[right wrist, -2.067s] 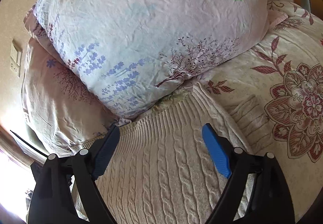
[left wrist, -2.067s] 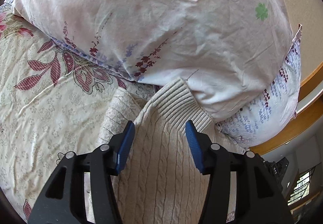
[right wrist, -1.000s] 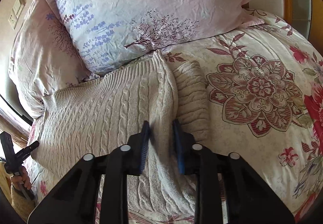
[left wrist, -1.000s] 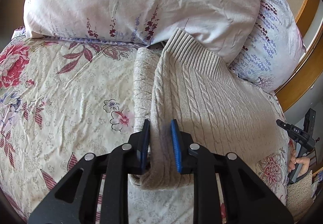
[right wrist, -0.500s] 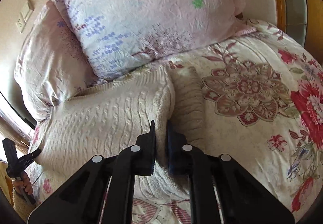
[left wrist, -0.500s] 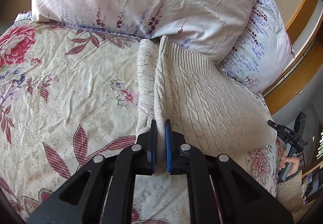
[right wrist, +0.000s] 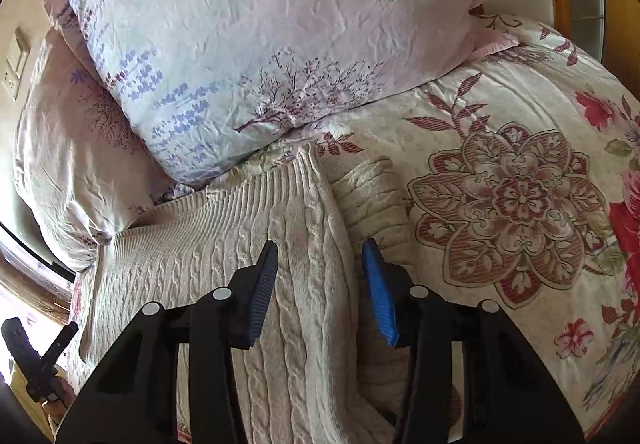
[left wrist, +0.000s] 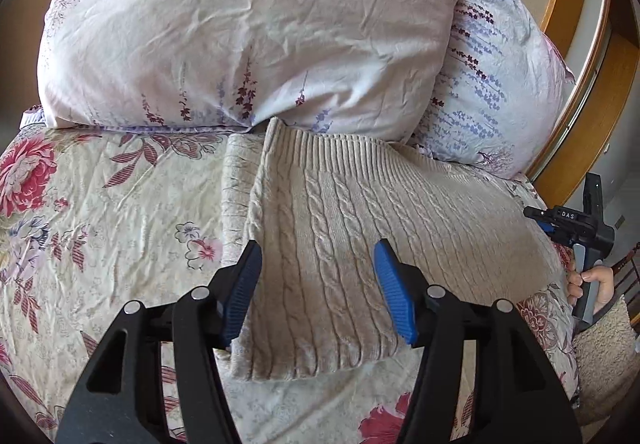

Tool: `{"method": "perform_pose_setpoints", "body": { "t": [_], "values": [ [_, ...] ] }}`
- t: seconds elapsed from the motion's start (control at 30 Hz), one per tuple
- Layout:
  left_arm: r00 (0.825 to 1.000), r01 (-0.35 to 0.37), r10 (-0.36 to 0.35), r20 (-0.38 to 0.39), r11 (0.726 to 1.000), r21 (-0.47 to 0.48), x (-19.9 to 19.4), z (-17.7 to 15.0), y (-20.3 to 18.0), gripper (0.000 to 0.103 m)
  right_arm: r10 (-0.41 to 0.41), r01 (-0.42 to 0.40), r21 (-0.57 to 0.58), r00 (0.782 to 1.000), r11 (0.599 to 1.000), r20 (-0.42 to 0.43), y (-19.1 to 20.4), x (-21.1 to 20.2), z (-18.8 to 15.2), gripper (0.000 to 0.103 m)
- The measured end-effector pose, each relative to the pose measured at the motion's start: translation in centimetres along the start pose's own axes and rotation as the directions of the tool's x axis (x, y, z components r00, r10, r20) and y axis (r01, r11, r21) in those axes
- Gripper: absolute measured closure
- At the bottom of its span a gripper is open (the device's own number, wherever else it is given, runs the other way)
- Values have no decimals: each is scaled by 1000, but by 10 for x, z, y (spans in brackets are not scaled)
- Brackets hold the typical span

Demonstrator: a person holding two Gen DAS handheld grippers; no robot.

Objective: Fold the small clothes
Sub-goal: 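Move both open grippers over the folded sweater's side edges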

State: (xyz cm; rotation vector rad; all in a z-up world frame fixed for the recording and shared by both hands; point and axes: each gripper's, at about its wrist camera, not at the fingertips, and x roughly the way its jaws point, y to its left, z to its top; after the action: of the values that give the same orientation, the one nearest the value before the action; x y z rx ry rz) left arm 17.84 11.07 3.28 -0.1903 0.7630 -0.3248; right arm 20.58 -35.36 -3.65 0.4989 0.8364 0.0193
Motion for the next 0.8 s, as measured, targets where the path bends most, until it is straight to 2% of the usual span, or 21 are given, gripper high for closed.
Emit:
{"method": "perform_pose_setpoints", "body": {
  "t": [0.03,0.1,0.2,0.3,0.37,0.4,0.43,0.47,0.5,0.57,0.63,0.73,0.77,0.8],
  "values": [
    [1000,-2,2,-16,1000,-1,6,0,0,45,-30,30,-23,1000,999,3,3,4,-1,85],
    [999,-13,12,-53,1000,-13,16,-3,2,45,-68,70,-46,997,997,29,5,6,-1,90],
    [996,-30,28,-82,999,-29,25,-6,7,55,-88,88,-29,996,996,23,2,11,3,92],
    [996,-30,27,-84,999,-25,25,-6,7,55,-134,135,-63,991,989,23,11,7,4,91],
    [997,-5,2,-72,999,-40,20,-5,8,48,-169,175,-90,983,980,70,24,-7,-1,88],
    [998,18,-21,-63,998,-58,16,-5,10,46,-179,189,-107,979,976,95,33,-15,-4,77],
    [998,38,-42,-52,996,-79,13,-4,13,41,-179,193,-125,977,973,113,41,-20,-5,49],
    [998,48,-53,-40,994,-99,9,-2,16,36,-177,195,-141,975,971,133,51,-26,-7,32],
    [999,42,-46,-29,993,-114,6,-1,19,33,-169,193,-156,974,969,154,62,-32,-9,5],
    [1000,-19,18,-6,993,-114,-1,4,22,25,-133,169,-213,976,962,172,88,-36,-14,2],
    [998,-63,64,5,992,-111,-4,8,27,22,-144,179,-251,978,951,151,111,-32,-18,1],
    [995,-95,94,-18,986,-136,-3,15,37,11,-175,184,-296,983,937,57,140,-7,-27,1],
    [993,-113,110,-29,983,-143,-1,16,39,2,-176,178,-305,984,935,35,147,0,-32,1],
    [992,-124,120,-32,981,-147,0,18,42,2,-185,180,-318,983,931,14,153,9,-36,1]
  ]
}}
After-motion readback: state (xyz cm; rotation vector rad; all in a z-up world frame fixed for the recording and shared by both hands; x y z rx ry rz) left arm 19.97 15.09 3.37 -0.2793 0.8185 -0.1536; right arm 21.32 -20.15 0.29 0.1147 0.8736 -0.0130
